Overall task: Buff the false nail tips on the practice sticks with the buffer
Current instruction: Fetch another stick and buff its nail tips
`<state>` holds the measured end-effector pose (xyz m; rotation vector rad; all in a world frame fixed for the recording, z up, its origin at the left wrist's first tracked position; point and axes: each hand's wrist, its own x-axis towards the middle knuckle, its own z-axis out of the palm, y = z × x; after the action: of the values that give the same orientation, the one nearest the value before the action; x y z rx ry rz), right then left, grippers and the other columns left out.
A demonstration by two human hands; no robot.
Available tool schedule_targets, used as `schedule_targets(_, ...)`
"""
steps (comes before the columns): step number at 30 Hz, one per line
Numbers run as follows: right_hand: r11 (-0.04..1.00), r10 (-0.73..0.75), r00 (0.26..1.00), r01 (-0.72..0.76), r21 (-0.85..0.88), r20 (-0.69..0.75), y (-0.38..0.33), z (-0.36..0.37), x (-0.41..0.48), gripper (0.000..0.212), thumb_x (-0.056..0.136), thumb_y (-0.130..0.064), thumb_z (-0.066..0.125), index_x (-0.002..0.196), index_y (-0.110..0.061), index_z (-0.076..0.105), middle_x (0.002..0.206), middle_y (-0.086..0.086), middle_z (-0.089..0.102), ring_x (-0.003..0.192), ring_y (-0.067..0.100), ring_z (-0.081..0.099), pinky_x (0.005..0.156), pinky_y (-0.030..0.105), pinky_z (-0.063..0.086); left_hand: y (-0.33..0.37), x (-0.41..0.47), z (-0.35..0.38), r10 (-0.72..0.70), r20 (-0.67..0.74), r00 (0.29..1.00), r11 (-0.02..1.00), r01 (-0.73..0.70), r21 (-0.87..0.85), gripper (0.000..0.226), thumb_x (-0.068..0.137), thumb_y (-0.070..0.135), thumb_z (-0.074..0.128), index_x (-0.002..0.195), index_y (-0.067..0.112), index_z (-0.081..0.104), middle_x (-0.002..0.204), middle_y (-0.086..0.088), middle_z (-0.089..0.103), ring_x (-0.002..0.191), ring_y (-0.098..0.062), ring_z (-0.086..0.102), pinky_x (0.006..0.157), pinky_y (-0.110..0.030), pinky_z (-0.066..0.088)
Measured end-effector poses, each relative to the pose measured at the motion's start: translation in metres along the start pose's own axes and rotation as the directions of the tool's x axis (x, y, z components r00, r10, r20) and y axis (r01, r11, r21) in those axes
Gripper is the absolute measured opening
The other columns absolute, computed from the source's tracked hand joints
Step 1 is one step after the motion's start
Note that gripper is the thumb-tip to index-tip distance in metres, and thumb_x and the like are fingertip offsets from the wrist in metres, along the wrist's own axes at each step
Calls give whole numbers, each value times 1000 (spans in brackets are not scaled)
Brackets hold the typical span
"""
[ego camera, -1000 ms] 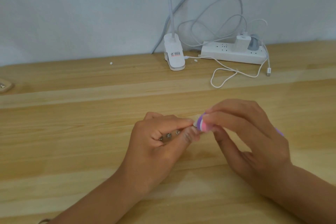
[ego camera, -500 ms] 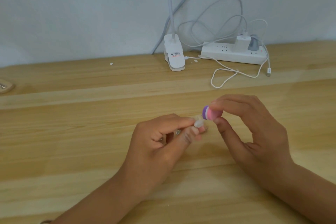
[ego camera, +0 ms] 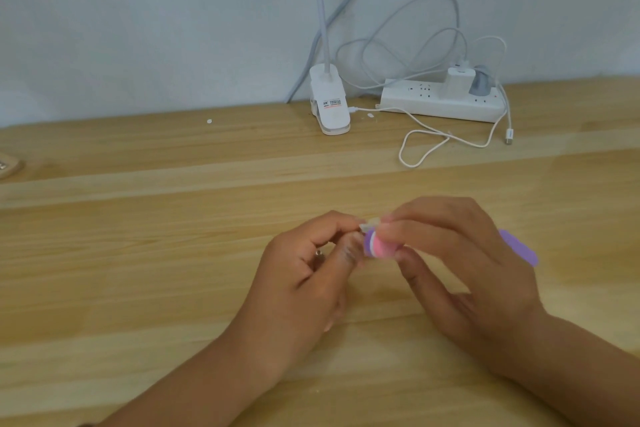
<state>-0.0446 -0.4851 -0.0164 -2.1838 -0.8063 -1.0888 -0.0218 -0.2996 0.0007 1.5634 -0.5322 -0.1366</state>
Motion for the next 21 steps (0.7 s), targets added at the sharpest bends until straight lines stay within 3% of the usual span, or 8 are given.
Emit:
schedule_targets(8, 998, 2, 999, 1, -59, 52, 3, 1, 0, 18, 91, 0, 63, 106, -1, 73, 104, 12, 68, 95, 24, 61, 89, 30, 48, 0, -3, 4, -30, 13, 999, 999, 29, 41, 21, 97, 26, 54, 81, 28, 68, 53, -3, 41, 34, -8, 37, 39, -13, 29)
schedule_targets(12, 997, 23, 999, -20, -71, 37, 5, 0, 2, 18, 88, 3, 64, 104, 0, 73, 101, 11, 68, 92, 26, 62, 87, 31, 47, 0, -1, 5, -29, 0, 1000, 998, 29, 54, 28, 100, 15, 50, 79, 23, 67, 51, 11, 48, 32, -5, 36, 38, -12, 29)
schedule_targets(18, 998, 38, 998, -35, -60, 56, 4, 0, 1, 18, 87, 3, 66, 103, 0, 73, 100, 11, 66, 90, 27, 62, 88, 28, 47, 3, -1, 4, 12, 29, 1000, 996, -14, 93, 40, 100, 10, 47, 69, 31, 60, 40, 13, 45, 31, 0, 35, 39, -11, 29)
schedule_targets(21, 999, 34, 997, -32, -30, 70, 4, -1, 1, 17, 89, 0, 64, 104, 1, 73, 100, 11, 66, 90, 25, 61, 87, 28, 46, 2, -1, 3, 14, 28, 1000, 995, -17, 101, 37, 101, 10, 47, 69, 26, 58, 41, 11, 44, 32, 0, 34, 39, -11, 28)
